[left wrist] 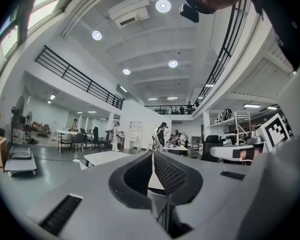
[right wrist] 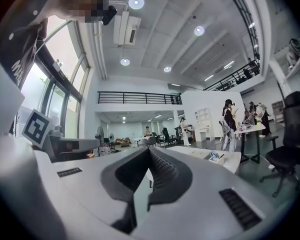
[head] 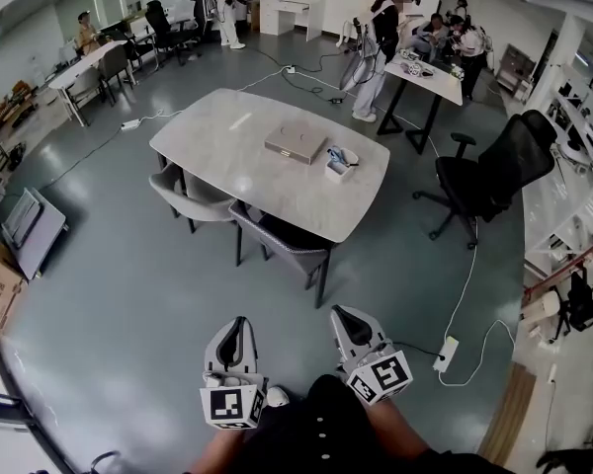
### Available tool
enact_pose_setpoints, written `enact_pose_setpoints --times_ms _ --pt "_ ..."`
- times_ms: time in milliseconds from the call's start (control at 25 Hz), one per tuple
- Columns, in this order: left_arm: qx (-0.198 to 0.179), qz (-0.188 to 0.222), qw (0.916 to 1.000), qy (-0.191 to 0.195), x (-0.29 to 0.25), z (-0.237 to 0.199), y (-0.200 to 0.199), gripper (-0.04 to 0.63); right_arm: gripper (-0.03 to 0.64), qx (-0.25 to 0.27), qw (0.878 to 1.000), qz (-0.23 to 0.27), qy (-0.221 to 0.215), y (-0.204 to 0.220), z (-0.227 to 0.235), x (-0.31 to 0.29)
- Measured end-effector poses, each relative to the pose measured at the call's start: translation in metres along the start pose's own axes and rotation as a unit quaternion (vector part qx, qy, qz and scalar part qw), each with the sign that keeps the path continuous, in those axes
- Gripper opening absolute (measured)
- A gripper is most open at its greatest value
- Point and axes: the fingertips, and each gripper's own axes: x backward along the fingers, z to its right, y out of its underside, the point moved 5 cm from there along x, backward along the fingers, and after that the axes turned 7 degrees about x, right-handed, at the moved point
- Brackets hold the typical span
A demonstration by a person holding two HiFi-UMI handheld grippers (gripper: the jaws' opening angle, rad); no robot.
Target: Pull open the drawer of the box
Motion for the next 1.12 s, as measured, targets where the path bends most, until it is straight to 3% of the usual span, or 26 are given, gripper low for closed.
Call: enact_pose_setpoints --times_ms 520,1120 --pt "0.01 -0.012 0.9997 0.017 -0.003 -0.029 0.006 0.02 -0.003 -0.001 1.0 -0.014 0.017 0.006 -0.016 -0.018" --pt "0.009 -0.025 0.9996 -0.004 -0.098 -0.044 0.007 0.02 -0.003 0.003 1.0 -0.012 0.001 0.01 0.052 -0.097"
